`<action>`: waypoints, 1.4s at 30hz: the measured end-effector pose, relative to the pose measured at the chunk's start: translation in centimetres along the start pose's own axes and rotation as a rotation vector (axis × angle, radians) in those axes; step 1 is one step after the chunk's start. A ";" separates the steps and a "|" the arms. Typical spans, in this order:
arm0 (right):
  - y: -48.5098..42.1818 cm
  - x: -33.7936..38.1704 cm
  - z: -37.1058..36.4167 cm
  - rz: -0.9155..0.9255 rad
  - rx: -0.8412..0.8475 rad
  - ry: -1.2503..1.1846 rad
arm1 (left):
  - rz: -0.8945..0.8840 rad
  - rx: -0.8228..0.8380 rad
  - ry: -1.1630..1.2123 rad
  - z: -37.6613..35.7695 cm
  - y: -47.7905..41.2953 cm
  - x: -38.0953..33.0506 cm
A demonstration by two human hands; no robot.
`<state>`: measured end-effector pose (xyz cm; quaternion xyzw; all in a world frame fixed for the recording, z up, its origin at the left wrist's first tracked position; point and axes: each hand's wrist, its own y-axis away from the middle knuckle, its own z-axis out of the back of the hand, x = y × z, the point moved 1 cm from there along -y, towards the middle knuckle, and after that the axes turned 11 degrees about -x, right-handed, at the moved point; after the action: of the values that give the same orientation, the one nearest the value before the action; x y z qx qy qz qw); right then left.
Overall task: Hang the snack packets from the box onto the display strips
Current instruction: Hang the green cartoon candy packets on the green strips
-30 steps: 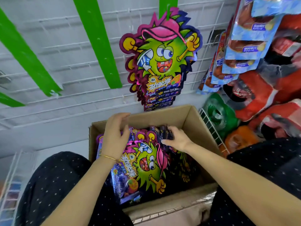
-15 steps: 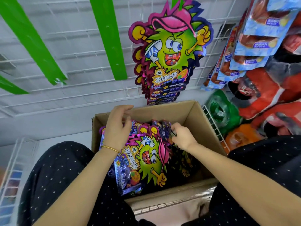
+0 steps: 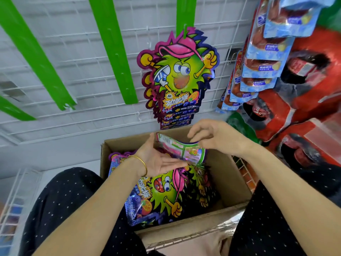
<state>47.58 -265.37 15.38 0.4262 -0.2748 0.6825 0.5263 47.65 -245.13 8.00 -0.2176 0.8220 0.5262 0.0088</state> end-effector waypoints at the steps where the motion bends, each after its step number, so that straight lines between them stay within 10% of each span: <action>1: 0.3 0.3 -0.1 0.005 0.069 -0.013 | 0.035 0.028 0.030 0.0 -0.1 0.0; 8: 1.2 -0.3 1.4 -0.136 0.455 -0.060 | -0.159 -0.106 -0.440 0.4 0.5 0.7; 15: -1.6 -3.7 2.6 -0.216 -0.338 0.284 | -0.390 -0.142 -0.604 0.9 0.7 0.0; 24: -2.8 -1.5 2.5 -0.135 -0.357 -0.313 | -0.600 -0.068 -0.674 -0.4 3.7 -2.2; 33: -6.8 6.3 7.7 0.336 -0.421 0.307 | -1.618 -0.552 -0.792 -12.1 14.6 -14.0; 42: -12.2 12.6 10.0 0.551 -0.665 0.435 | -1.695 -0.529 -0.804 -18.7 14.5 -18.2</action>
<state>61.06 -263.89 30.34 -0.0065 -0.4642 0.7451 0.4789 62.80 -249.94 33.31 -0.5360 0.1837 0.5480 0.6153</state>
